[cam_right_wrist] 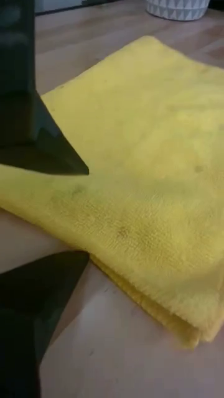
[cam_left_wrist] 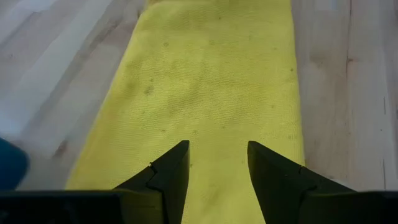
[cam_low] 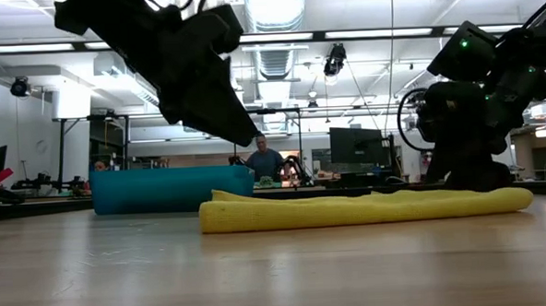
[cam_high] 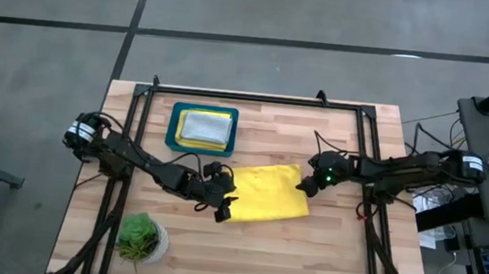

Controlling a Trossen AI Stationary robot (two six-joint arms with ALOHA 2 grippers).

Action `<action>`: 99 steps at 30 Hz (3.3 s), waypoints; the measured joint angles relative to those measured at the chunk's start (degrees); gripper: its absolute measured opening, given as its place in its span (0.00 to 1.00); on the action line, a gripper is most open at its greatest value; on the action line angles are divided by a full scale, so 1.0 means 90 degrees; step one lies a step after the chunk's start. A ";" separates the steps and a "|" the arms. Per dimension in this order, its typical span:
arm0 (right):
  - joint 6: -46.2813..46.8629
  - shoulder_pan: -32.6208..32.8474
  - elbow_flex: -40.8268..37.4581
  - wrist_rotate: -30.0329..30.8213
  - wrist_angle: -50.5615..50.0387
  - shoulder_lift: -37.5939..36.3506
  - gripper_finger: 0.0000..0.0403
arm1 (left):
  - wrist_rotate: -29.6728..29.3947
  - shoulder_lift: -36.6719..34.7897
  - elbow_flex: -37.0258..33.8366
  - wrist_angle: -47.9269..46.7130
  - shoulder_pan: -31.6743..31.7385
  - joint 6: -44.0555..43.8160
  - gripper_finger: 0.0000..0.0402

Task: Fold microfiber towels
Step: Fold the yellow microfiber towel

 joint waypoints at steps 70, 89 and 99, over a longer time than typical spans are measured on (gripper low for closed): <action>-0.0296 0.0033 0.0037 -0.0381 0.2284 0.0916 0.02 | 0.0973 0.0645 0.0175 -0.0438 -0.0104 -0.0478 0.37; -0.1780 0.0025 0.2798 0.1204 -0.4023 0.0121 0.02 | 0.0852 -0.0211 -0.0107 -0.1490 -0.0369 -0.0725 0.37; -0.1790 0.0214 0.4004 0.1133 -0.4500 0.1314 0.02 | 0.0337 0.0163 -0.0383 -0.1164 -0.0367 -0.1011 0.37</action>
